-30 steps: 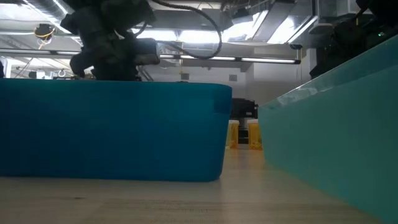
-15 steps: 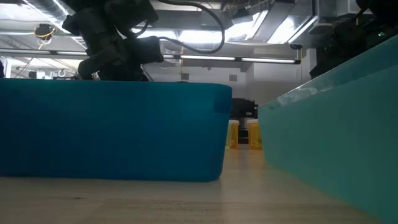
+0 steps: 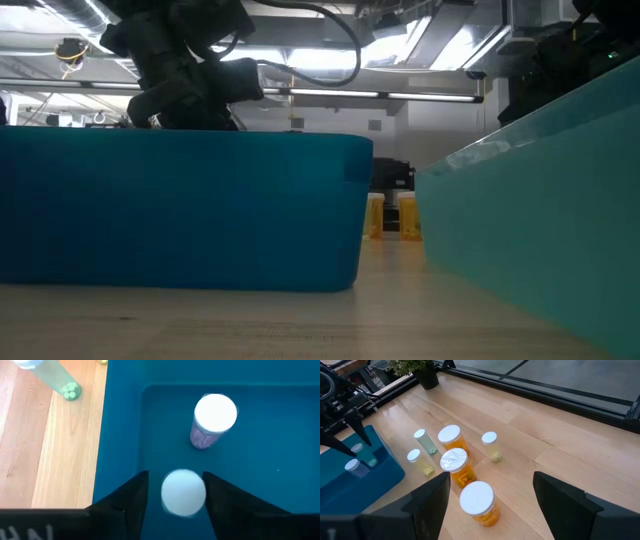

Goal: Pick and place medicine bottles into bin by pill shape (circle, oval)
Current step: Put the top blue pill bottle into the blue bin, then put the blue pill bottle into the blue bin

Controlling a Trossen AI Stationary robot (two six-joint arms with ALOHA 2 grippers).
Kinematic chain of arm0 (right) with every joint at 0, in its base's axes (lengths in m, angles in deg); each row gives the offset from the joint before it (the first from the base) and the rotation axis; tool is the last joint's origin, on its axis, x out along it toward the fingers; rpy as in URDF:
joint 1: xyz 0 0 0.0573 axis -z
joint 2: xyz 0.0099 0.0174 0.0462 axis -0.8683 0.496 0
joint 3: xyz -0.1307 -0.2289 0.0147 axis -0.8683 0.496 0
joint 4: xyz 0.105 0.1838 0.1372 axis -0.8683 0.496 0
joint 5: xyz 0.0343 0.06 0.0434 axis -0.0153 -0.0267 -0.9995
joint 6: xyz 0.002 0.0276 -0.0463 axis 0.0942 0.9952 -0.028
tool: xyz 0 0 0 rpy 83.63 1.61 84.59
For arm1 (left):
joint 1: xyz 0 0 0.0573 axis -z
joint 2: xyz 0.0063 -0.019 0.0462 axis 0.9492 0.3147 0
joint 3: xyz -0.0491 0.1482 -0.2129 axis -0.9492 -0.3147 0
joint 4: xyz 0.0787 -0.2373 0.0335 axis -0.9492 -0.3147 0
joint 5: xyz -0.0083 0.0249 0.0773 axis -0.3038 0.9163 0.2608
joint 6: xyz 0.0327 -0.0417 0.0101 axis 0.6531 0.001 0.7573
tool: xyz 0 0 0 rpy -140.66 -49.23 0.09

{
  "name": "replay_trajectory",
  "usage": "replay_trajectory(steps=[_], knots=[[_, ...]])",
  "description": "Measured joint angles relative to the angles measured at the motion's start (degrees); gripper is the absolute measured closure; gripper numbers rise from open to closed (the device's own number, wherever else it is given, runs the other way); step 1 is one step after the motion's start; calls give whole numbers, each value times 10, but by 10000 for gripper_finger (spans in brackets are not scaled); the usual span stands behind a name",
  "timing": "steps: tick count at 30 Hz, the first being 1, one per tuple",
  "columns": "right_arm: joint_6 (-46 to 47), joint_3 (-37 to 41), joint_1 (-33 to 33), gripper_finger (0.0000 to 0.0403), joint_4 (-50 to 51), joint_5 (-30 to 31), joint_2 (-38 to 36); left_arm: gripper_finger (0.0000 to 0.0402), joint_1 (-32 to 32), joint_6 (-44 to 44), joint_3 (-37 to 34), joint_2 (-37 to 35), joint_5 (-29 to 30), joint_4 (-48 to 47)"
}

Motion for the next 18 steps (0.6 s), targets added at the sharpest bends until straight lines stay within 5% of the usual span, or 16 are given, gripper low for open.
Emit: replay_trajectory(steps=[12,18], knots=[[0,0,0,116,0,0,0,203,-1,7,80,0,1,-34],[0,0,0,116,0,0,0,204,0,67,153,-1,69,-79]])
